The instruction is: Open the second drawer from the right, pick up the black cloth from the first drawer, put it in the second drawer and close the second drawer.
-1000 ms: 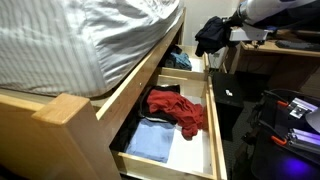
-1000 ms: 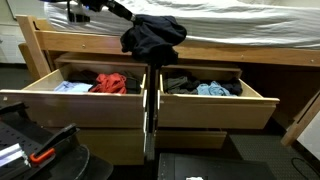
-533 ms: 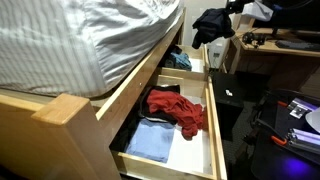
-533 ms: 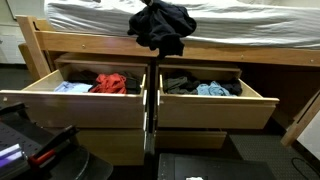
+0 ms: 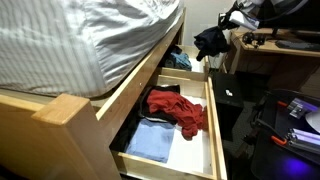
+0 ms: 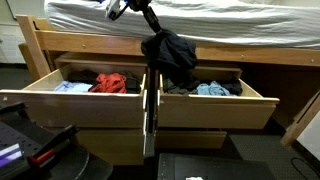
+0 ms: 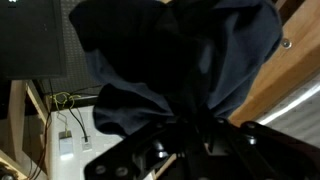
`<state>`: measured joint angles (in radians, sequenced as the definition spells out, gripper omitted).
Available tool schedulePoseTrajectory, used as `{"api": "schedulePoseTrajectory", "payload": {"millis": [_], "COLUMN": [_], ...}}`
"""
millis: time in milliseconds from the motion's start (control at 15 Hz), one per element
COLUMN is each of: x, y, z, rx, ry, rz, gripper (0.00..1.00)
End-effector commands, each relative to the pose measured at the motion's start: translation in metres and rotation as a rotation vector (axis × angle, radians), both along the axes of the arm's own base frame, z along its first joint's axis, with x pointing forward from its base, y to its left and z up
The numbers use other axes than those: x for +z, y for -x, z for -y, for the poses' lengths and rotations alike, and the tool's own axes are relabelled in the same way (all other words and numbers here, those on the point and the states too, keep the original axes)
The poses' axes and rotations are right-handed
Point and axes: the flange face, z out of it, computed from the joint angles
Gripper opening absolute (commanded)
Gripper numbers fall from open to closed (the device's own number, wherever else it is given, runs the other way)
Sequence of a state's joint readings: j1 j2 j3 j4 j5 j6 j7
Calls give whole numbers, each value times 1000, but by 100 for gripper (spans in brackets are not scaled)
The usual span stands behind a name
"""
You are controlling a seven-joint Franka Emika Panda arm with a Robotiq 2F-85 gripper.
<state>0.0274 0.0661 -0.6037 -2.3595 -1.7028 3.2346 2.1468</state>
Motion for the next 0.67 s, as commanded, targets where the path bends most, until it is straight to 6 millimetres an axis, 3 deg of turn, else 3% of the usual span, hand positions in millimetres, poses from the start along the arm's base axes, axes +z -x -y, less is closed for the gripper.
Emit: {"api": "schedulePoseTrajectory", "payload": {"millis": [0,200,267,400,600], "x": [7,40,57,79,112], "y": [-15,-19,-16,-19,-28], "z": [2,2,-30,-49,-99], "rx": [94,253,280,329,368], "ry": [-76,-63,-36,-29,-80], "rz": [41,102,128,181,274], "gripper": [3,3,3,3,3]}}
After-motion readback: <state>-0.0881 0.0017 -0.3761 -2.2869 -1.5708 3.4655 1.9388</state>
